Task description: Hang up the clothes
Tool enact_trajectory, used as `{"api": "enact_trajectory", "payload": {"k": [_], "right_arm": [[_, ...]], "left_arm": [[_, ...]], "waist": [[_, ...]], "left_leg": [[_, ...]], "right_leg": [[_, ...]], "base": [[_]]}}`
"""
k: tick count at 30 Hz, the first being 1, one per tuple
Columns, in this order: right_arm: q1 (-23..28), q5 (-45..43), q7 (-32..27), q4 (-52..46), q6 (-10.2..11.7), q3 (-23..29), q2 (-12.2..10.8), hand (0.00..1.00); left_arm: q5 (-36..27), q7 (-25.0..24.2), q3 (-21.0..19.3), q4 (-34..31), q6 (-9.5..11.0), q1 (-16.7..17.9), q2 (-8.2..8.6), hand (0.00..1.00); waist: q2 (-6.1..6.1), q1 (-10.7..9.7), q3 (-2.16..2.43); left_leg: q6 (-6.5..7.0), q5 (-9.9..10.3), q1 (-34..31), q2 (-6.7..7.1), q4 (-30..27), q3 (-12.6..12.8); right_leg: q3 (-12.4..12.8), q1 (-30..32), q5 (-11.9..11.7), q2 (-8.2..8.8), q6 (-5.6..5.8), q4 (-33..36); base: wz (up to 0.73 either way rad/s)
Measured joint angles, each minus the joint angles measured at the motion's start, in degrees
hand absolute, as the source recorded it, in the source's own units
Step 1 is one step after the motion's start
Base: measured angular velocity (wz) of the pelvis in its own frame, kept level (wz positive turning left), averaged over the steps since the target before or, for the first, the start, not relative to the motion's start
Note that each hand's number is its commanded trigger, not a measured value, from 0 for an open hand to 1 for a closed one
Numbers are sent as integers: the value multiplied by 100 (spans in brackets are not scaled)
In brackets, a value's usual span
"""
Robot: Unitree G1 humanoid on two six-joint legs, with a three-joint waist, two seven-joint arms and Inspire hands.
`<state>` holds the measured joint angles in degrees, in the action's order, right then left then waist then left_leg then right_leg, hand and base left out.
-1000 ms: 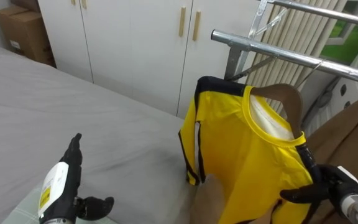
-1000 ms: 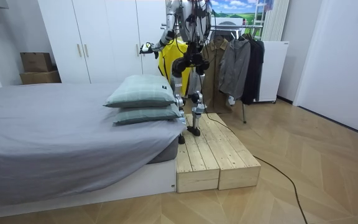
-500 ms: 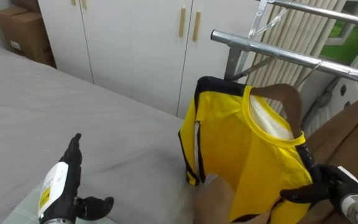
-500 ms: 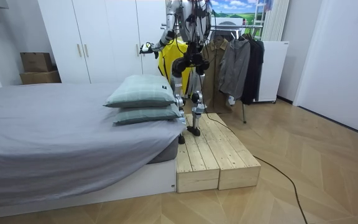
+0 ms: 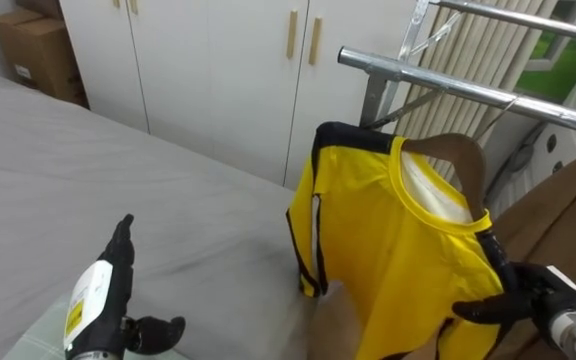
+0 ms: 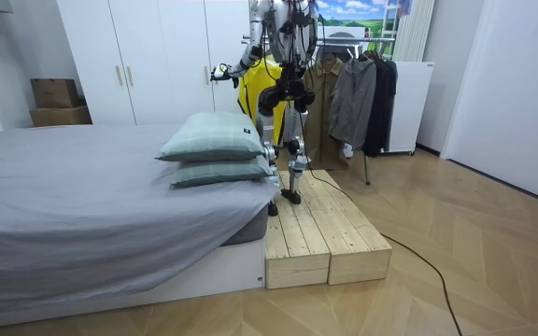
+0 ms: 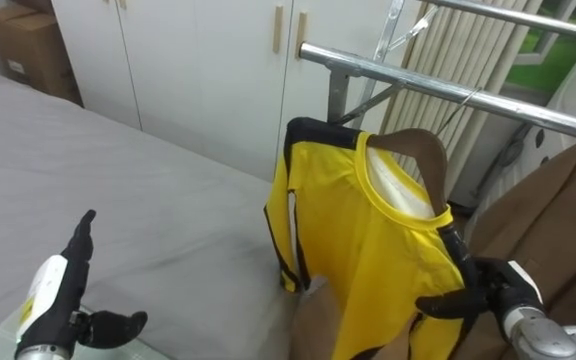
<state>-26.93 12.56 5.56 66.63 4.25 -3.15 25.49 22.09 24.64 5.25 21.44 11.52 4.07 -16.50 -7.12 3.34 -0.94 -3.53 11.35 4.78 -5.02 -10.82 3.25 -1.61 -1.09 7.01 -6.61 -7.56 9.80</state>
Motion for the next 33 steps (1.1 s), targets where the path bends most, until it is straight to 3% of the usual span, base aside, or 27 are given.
{"api": "enact_trajectory", "payload": {"k": [11,14,23,30,33], "right_arm": [[-64,-121,27,-168,9,-9,197,0],[-64,-111,-72,-334,135,-6,239,0],[-34,-54,-80,-548,200,23,451,0],[598,-58,-113,-1128,236,47,454,0],[846,-119,-114,-1212,236,119,453,0]], "left_arm": [[-9,-11,-1,-42,152,-229,-12,0],[-8,18,1,-41,194,-234,-18,0],[104,138,-94,-13,229,-253,-28,0],[449,299,-98,-82,237,-329,-64,0],[455,311,-106,-82,258,-329,-73,0]], "waist": [[-90,-111,-17],[-96,-205,-17],[-84,-331,-11],[53,-369,56],[98,-391,52]], "left_leg": [[0,-1,4,4,2,-3],[0,-1,3,8,2,-2],[0,-1,-13,-11,-2,285],[0,2,18,-26,1,489],[0,2,85,-33,11,610]], "right_leg": [[9,11,3,0,1,10],[20,10,3,1,3,1],[188,35,3,-13,3,7],[282,18,0,-23,2,1],[329,-18,1,-27,2,6]], "base": [[0],[0],[-9],[-6],[-7]]}}
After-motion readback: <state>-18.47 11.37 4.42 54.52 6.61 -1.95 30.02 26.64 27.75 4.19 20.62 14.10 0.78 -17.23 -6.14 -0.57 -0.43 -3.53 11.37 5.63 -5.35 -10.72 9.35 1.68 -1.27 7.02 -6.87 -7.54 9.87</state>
